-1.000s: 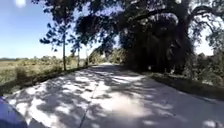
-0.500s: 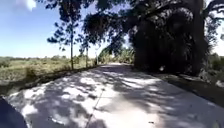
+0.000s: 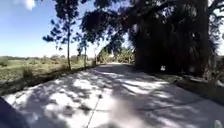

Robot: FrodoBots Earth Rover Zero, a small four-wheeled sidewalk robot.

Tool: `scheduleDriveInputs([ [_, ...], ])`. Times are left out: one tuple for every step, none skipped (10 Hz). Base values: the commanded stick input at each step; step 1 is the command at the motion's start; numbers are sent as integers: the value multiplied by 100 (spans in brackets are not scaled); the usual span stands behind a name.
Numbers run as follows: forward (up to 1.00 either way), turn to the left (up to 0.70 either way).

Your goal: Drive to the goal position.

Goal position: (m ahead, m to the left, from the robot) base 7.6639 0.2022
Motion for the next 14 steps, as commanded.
scheduleDriveInputs([
  [70, 0],
  [70, 0],
  [70, 0],
  [70, 0],
  [70, 0],
  [70, 0],
  [70, 0],
  [70, 0],
  [70, 0],
  [70, 0],
  [70, 0],
  [70, 0],
  [70, 0],
  [70, 0],
])
